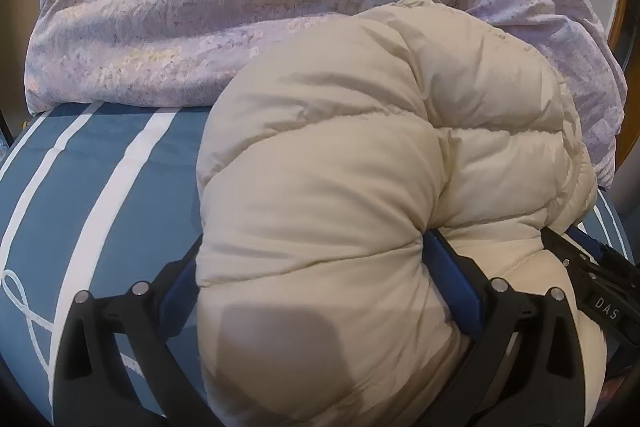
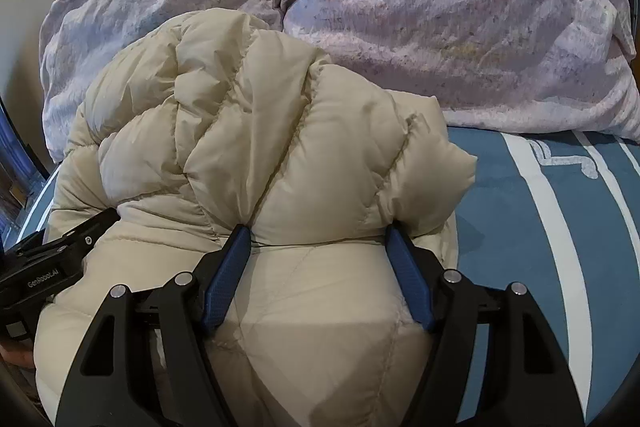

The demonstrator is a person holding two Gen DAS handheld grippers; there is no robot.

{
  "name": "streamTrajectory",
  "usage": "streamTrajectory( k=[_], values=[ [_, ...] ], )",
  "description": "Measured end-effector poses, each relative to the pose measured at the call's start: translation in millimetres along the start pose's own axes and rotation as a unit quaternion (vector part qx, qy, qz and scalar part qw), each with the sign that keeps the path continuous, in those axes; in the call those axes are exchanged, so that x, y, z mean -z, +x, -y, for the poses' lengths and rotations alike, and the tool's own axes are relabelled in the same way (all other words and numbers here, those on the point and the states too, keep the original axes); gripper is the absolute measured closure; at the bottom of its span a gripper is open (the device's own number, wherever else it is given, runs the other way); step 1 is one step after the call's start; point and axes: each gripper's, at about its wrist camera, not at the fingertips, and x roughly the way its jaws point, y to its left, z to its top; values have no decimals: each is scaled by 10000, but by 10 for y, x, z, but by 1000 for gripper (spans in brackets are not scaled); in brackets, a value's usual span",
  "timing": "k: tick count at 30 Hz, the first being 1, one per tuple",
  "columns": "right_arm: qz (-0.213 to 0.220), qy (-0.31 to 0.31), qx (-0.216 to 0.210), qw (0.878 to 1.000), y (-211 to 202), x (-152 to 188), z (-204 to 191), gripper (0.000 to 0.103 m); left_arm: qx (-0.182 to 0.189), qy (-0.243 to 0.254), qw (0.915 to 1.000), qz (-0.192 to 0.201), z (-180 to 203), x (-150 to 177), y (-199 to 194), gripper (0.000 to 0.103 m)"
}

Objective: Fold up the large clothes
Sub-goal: 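Set the jacket bundle down and press both open tools on it, then open both tools and pull them back from the folded jacket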

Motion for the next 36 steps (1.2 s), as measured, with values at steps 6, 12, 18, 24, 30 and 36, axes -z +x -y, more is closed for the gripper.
streamTrajectory(
  k=[6,12,18,24,30,36],
  values=[
    [-53,117,-114,9999,77,-46,42,32,30,-34,10000,-74,-53,-29,68,2],
    [-73,164,-143,9997,130,-100,97,32,8,-32,9999,-102,-72,-58,109,2],
    [-82,225,-144,9996,153,-107,129,32,1,-48,9999,-140,-84,-101,164,2],
    [4,27,86,10000,-63,-66,20,32,-95,118,9999,29,-30,-64,-2,2],
    [334,-116,-388,9986,-709,193,-43,35,403,254,9987,200,-71,166,-539,3],
    [17,-415,-239,9989,-694,473,-167,39,128,717,9970,255,16,468,-681,2]
  ],
)
